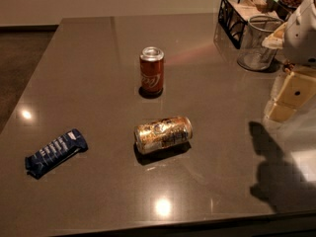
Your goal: Move coke can near rxbar blueberry
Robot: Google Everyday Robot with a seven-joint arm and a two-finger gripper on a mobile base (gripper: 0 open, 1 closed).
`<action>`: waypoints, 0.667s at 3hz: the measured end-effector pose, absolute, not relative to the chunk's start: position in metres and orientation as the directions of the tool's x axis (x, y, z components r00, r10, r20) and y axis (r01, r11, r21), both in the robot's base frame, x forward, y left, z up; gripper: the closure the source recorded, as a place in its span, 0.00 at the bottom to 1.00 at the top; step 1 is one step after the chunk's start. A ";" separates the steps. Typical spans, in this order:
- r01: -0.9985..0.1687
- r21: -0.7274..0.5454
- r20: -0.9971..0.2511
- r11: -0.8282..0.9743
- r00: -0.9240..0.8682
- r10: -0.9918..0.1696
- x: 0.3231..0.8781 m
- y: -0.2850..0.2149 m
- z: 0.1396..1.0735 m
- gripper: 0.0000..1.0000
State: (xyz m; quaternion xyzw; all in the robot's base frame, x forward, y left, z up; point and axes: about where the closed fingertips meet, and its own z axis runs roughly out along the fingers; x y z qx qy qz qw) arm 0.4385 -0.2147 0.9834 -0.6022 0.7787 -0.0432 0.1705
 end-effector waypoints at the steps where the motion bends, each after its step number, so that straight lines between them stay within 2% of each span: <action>1: -0.923 -0.273 -0.217 0.270 -0.214 -0.952 0.441 -0.213 0.985 0.00; 2: -0.925 -0.258 -0.272 0.279 -0.207 -0.940 0.466 -0.198 0.984 0.00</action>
Offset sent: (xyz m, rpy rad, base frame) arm 0.0685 0.0390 -0.0031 0.1573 0.0129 0.0189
